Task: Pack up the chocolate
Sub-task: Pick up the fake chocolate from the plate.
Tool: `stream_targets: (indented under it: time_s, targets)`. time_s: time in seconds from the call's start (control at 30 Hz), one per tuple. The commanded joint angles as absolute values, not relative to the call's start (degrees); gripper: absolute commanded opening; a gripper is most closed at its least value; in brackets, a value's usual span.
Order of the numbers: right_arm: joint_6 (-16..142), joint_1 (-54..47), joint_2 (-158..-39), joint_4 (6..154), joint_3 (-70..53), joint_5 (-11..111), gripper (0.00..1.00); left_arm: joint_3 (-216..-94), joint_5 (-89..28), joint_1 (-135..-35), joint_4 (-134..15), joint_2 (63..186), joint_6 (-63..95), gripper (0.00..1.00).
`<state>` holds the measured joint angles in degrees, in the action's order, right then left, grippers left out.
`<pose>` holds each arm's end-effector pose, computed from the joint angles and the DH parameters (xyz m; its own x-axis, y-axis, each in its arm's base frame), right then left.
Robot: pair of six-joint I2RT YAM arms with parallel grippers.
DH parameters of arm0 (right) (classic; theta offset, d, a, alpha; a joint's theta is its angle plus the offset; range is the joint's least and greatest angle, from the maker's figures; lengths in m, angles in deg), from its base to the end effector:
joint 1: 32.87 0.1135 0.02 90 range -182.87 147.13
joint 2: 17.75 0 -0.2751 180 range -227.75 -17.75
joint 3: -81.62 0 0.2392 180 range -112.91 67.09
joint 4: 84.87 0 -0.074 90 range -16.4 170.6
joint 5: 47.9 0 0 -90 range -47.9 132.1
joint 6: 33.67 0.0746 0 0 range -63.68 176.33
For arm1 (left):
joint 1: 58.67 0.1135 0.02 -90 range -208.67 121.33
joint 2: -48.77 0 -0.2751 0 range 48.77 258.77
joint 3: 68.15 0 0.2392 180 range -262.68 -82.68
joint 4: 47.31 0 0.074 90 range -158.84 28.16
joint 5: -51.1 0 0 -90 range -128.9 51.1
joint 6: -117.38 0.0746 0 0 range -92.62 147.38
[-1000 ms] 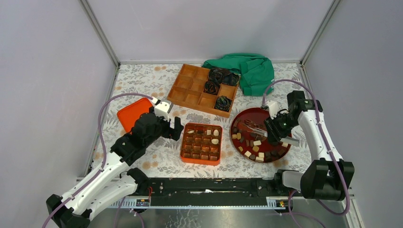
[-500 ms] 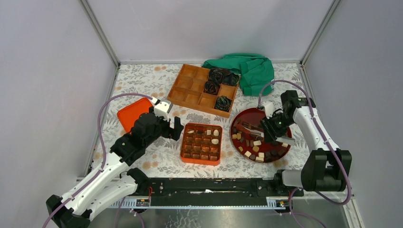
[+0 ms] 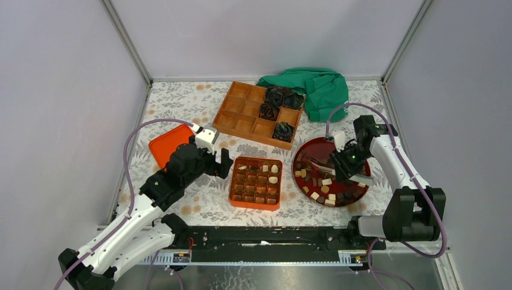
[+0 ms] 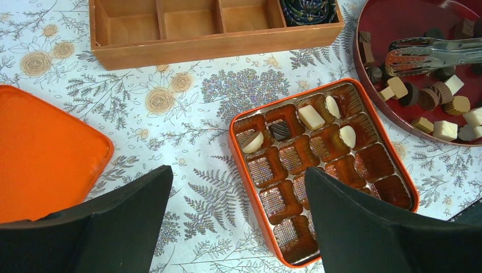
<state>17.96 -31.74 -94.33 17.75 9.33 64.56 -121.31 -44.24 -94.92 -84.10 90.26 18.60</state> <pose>0.2148 0.0327 0.2218 -0.7299 -0.5882 -0.3482 -0.6717 0.7114 0.2064 0.1512 -0.1023 0.2812 -0.4178 0.1179 -0.9008 0.4624 0.8811 -0.0992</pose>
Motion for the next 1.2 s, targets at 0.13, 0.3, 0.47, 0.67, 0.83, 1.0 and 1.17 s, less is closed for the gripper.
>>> stream_targets:
  time_s: [0.13, 0.3, 0.47, 0.67, 0.83, 1.0, 1.17]
  targets:
    - [19.2, -31.3, -93.2, 17.7, 7.1, 63.2, 0.11, -121.0, -43.9, -94.5, -80.8, 89.5, 19.6, 0.94]
    - [18.9, -31.4, -91.6, 18.1, 6.7, 61.9, 0.03, -121.0, -43.9, -94.5, -80.8, 89.4, 19.6, 0.94]
    - [18.3, -31.4, -90.5, 18.3, 6.9, 61.8, 0.0, -120.9, -43.9, -94.5, -80.7, 89.6, 19.6, 0.94]
    - [15.9, -31.4, -87.3, 17.4, 4.9, 63.6, 0.0, -120.9, -43.9, -94.4, -80.6, 89.8, 19.6, 0.94]
    - [12.1, -31.4, -84.0, 16.0, 3.5, 68.2, 0.0, -120.9, -43.6, -94.1, -80.5, 90.5, 19.7, 0.94]
    - [4.7, -31.4, -82.0, 13.1, 2.3, 76.7, 0.0, -120.9, -43.5, -93.6, -80.4, 91.0, 19.6, 0.94]
    - [-1.0, -30.0, -82.4, 11.7, 1.6, 84.5, 0.0, -120.9, -43.3, -92.7, -80.3, 91.4, 19.6, 0.94]
